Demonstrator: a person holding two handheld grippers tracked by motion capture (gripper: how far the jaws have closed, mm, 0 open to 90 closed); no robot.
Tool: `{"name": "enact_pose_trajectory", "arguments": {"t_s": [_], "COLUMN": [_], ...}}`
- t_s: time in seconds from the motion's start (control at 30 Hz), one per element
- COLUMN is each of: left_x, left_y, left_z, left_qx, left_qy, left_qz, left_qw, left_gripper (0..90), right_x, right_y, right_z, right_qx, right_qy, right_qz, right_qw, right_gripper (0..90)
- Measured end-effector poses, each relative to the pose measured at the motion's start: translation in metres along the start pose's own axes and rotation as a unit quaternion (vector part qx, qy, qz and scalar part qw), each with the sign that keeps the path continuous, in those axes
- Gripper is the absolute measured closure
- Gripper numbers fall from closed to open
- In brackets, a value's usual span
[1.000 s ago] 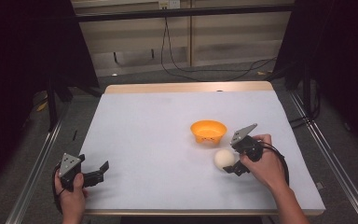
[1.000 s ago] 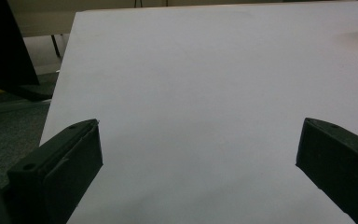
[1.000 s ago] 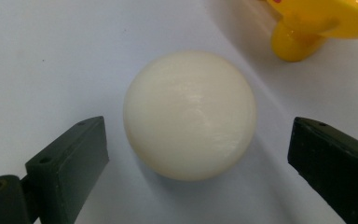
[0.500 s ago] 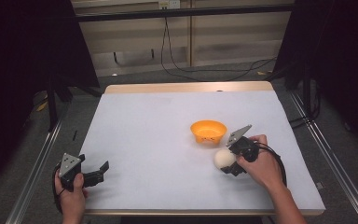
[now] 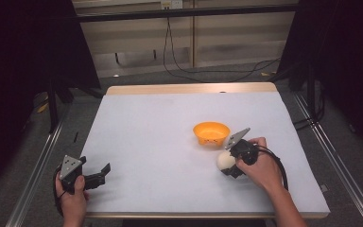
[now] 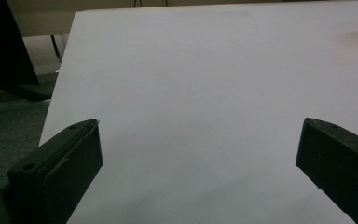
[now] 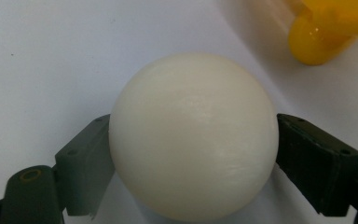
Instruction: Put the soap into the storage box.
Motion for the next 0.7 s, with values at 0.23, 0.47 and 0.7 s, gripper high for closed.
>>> {"name": "enact_pose_trajectory", "arguments": {"t_s": [0.23, 0.47, 0.7], "left_x": [0.0, 0.0002, 0.0001], "left_y": [0.0, 0.0, 0.0], "left_z": [0.0, -0.001, -0.0009], "left_qx": [0.0, -0.003, -0.002], "left_qy": [0.001, 0.001, 0.002], "left_qz": [0.0, -0.001, -0.001], "left_qw": [1.0, 1.0, 1.0], "left_gripper": [0.0, 0.0, 0.0], "right_x": [0.0027, 0.0026, 0.0022], "right_y": [-0.0002, 0.0007, 0.001], "right_z": [0.0009, 0.0021, 0.0013], "right_qx": [-0.014, -0.006, -0.009], "right_qy": [-0.002, -0.003, -0.005], "right_qz": [-0.005, -0.008, -0.011], "right_qw": [0.9999, 0.9999, 0.9999], "right_gripper": [21.6, 21.6, 23.0]}}
Point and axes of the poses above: each handheld gripper's, and its own axes: x roughly forward along the jaws, y roughly out of its underside, z roughly to its left, the point moved 4 cm from there along x, roughly forward along the jaws, and after that the axes turned 1 degree about x, right-handed, at the moved point
